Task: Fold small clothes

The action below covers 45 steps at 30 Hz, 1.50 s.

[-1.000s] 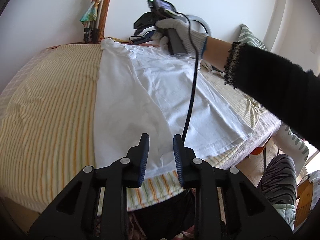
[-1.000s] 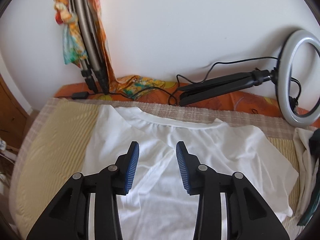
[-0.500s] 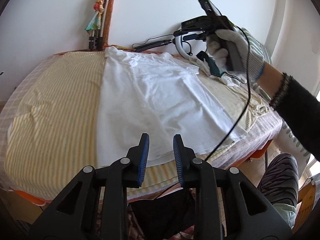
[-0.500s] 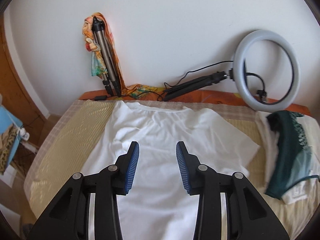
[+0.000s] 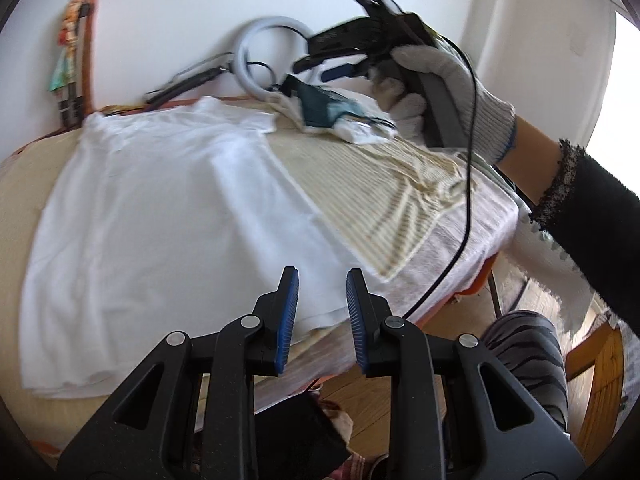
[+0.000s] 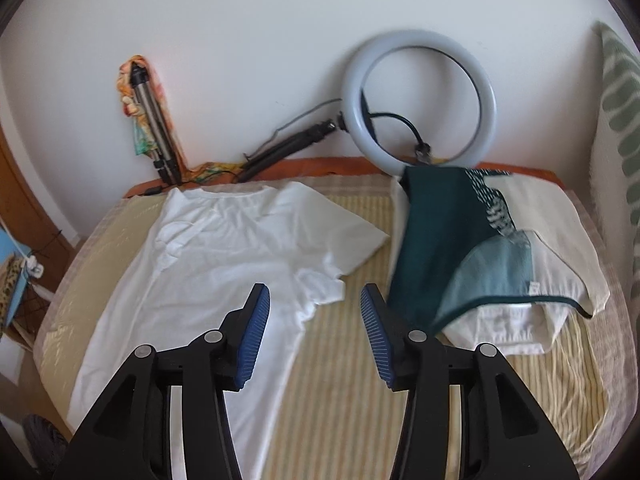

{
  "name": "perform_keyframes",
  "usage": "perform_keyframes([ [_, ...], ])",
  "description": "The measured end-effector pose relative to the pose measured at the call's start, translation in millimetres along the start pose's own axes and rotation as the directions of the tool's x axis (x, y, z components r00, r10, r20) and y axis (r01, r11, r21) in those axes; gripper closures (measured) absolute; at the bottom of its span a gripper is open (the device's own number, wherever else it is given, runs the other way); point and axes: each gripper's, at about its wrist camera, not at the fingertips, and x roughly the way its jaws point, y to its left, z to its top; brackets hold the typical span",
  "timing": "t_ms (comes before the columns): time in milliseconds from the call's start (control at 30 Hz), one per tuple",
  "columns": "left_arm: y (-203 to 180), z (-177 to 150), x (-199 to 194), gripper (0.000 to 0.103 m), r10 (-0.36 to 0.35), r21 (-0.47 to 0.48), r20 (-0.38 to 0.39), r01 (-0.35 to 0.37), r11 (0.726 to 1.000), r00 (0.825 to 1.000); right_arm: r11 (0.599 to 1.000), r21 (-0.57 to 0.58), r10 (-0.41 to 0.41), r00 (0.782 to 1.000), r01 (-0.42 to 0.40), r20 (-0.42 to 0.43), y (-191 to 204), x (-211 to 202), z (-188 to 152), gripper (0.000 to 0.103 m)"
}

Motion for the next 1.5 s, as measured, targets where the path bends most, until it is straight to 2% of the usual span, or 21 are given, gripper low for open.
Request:
perform_keyframes([
  [100,-18.9,0.8,24.8,0.078,-0.033,0.024,-0.055,0.035,0.999,0.998,1.0,0.025,0.004,1.0,-0.003,-0.028,-19.7,8.3,-9.1,0.057],
  [167,-28.1,-0.6,42.4,0.065,-0.034,0.036,-0.091,0.037,0.999,0.995,0.999,0.052,0.012,0.999,-0.01,-0.045,-31.5,17.1,-14.2,0.057],
  [200,-30.3,-1.4,47.3,0.064,-0.031,0.038,-0.1,0.035,0.999,0.995,0.998,0.064,0.017,0.999,-0.014,-0.052,-35.6,21.2,-16.3,0.057],
  [300,-33.9,-3.3,65.1,0.063,0.004,0.045,-0.134,0.002,0.999,0.991,0.994,0.1,0.045,0.997,-0.038,-0.068,-46.2,35.2,-21.1,0.057],
  [400,-34.9,-1.2,71.1,0.063,0.031,0.059,-0.124,-0.024,0.998,0.992,0.99,0.129,0.075,0.994,-0.063,-0.085,-51.4,51.4,-21.8,0.057],
  [433,-34.8,-0.4,71.7,0.066,0.034,0.059,-0.122,-0.027,0.998,0.992,0.989,0.133,0.083,0.993,-0.07,-0.089,-51.5,55.9,-21.4,0.057],
  [467,-32.8,-0.1,72.4,0.081,0.039,0.057,-0.12,-0.032,0.998,0.992,0.987,0.138,0.096,0.991,-0.082,-0.095,-50.3,62.4,-20.2,0.057],
  [533,-28.7,0.8,74.4,0.098,0.058,0.051,-0.115,-0.053,0.997,0.992,0.985,0.141,0.115,0.988,-0.1,-0.105,-46.4,72.1,-18.7,0.057],
  [667,-12.1,5.1,69.6,0.1,0.0,-0.049,-0.108,-0.005,0.999,0.994,0.978,0.167,0.146,0.981,-0.123,-0.13,-38.3,96.3,-14.8,0.057],
  [833,-8.8,12.7,53.0,0.1,-0.027,-0.09,-0.062,0.022,0.996,0.998,0.951,0.289,0.158,0.973,-0.104,-0.167,-44.5,127.5,-11.9,0.057],
  [933,-5.8,13.7,49.1,0.1,-0.047,-0.114,-0.051,0.041,0.993,0.998,0.934,0.342,0.158,0.977,-0.101,-0.142,-46.6,134.9,-8.2,0.054],
  [1000,-2.3,14.3,49.6,0.1,-0.05,-0.128,-0.049,0.043,0.991,0.998,0.93,0.353,0.157,0.978,-0.1,-0.136,-44.3,138.5,-4.1,0.06],
  [1067,0.5,12.5,49.6,0.1,-0.058,-0.146,-0.05,0.05,0.988,0.997,0.934,0.344,0.155,0.977,-0.097,-0.146,-38.9,143.7,-0.9,0.091],
  [1100,2.0,11.4,48.8,0.1,-0.064,-0.156,-0.049,0.056,0.986,0.997,0.937,0.337,0.151,0.977,-0.092,-0.152,-36.8,144.9,0.4,0.095],
  [1167,5.4,9.8,46.5,0.1,-0.074,-0.169,-0.044,0.066,0.983,0.996,0.95,0.309,0.1,0.984,-0.05,-0.147,-29.9,143.4,4.0,0.099],
  [1333,18.0,5.9,32.3,0.1,-0.091,-0.2,-0.016,0.086,0.976,0.996,0.967,0.255,0.027,0.994,0.002,-0.109,-11.3,130.2,18.7,0.1],
  [1500,39.1,0.6,16.9,0.101,-0.094,-0.258,0.015,0.095,0.962,0.995,0.99,0.127,-0.055,0.995,0.066,-0.088,28.2,118.6,34.0,0.1],
])
